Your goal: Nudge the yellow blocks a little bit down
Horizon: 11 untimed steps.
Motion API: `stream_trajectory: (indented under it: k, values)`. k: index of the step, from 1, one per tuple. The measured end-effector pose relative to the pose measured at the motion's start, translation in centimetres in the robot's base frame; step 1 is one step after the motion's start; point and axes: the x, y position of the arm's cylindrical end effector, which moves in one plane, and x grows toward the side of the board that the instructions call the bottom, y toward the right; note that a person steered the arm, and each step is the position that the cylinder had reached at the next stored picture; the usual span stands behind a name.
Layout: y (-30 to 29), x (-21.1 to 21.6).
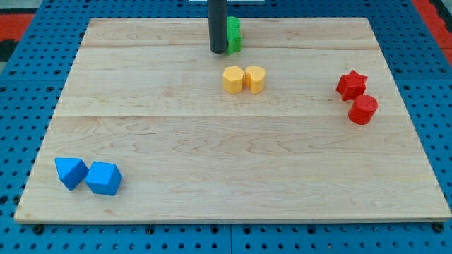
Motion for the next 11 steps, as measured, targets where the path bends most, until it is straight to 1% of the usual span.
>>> stream_trajectory:
  k: [3, 5, 6, 7, 8, 9, 11]
  values:
    - [0.8, 0.0]
    - [0.8, 3.5]
    - [1.7, 3.8]
    - [6.5, 4.2]
    - [7.2, 4.2]
    - [7.2, 4.2]
    - [4.4, 4.2]
